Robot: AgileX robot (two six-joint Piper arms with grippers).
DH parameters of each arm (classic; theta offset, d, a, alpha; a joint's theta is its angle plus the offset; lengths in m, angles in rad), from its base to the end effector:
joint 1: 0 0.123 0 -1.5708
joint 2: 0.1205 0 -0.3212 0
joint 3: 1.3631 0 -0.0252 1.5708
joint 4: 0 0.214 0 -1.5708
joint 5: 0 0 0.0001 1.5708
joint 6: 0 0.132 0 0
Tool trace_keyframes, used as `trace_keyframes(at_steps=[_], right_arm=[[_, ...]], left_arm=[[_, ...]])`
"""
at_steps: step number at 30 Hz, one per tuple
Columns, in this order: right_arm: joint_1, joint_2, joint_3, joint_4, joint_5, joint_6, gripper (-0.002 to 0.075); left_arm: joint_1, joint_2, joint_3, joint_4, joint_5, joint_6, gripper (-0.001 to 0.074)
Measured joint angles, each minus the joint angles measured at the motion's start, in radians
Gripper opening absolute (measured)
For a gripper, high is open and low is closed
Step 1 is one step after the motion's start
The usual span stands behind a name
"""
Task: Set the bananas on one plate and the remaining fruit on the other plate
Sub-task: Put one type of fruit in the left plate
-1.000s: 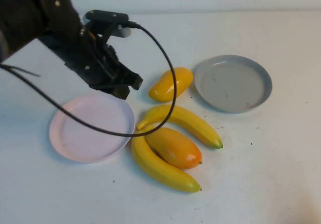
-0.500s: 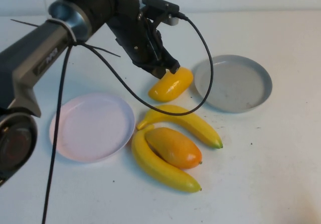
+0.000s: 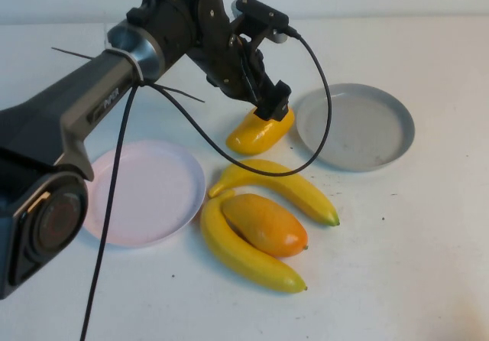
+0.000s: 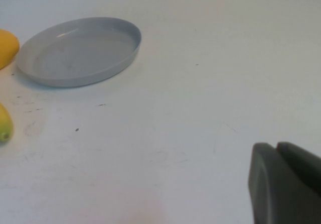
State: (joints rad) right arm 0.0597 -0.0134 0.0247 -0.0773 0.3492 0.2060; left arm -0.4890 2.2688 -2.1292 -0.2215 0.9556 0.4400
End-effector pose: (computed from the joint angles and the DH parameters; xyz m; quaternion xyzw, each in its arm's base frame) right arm 0.0194 -0.0023 0.1631 0.0373 0.7956 0.0478 0.6027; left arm 0.4479 -0.2652 0.2474 0.3953 0.8698 -0.1112 0.2734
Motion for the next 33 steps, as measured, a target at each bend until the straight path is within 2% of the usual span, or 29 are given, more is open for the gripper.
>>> trace_keyframes(at_steps=[4,7,33], right_arm=[[0.000,0.000,0.000,0.000,0.000,0.000,-0.0016],[0.000,0.000,0.000,0.000,0.000,0.000,-0.0016],[0.000,0.000,0.000,0.000,0.000,0.000,-0.0016]], left_arm=[[0.000,0.019,0.000,-0.002,-0.098,0.129,0.0668],[0.000,0.028,0.000,-0.008,-0.123,0.158,0.0668],[0.000,0.117,0.059,-0.011,-0.165,0.163,0.0668]])
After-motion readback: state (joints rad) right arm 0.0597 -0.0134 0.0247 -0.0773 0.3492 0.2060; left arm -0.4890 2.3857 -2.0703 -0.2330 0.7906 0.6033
